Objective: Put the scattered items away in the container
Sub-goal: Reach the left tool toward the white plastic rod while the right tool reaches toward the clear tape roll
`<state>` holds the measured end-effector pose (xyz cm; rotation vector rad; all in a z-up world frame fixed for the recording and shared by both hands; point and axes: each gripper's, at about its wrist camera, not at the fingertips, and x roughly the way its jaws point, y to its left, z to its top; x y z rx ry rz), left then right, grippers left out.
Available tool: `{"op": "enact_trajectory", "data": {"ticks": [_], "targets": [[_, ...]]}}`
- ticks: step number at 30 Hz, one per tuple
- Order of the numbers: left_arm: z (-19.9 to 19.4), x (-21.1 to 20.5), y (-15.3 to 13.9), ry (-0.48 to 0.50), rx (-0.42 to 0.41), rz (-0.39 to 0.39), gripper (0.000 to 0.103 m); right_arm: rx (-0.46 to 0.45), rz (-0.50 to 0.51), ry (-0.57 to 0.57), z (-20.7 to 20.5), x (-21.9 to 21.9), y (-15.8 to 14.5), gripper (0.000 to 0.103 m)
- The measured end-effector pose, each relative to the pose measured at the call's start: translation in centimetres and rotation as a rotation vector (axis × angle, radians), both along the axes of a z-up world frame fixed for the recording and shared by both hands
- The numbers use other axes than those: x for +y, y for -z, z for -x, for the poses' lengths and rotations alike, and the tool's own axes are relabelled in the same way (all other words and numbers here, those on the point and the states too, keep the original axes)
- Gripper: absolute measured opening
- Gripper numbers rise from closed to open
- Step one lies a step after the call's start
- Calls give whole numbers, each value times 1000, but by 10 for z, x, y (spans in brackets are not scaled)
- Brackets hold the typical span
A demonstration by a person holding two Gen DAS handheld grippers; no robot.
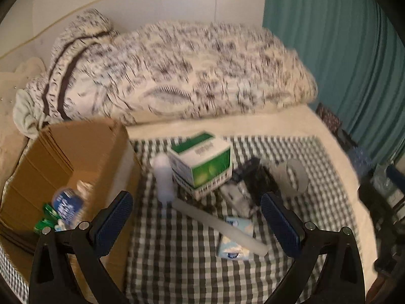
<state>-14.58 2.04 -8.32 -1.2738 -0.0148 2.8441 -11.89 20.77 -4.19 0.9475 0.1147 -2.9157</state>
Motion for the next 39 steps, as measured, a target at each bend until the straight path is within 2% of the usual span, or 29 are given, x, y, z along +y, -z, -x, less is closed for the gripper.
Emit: {"op": "enact_trajectory", "data": {"ticks": [4,7,11,18,21,26,30,31,39], "targets": [[9,9,25,12,-67,-18,103,-39,3,0,10,8,16,103],[15,16,36,15,-81,3,103,-62,-2,-5,16,12,28,103],[24,21,51,11,-124,10,95,-90,-8,-10,25,16,43,103],[40,20,92,-26,-243,27,88,-141,-4,-12,42,27,70,103],[45,15,105,-44,-286,2,87,-168,9,-9,50,33,83,103],[52,11,119,-54,-316,-34,87,-197,25,-35,64,34,99,93],[56,11,122,-46,-309,-50,87,-232,45,-81,78,29,111,75],[57,10,123,-44,-306,-60,87,-238,49,-92,81,27,114,73],[67,12,131,-34,-317,-117,87,-243,-49,-132,107,9,132,73]]}}
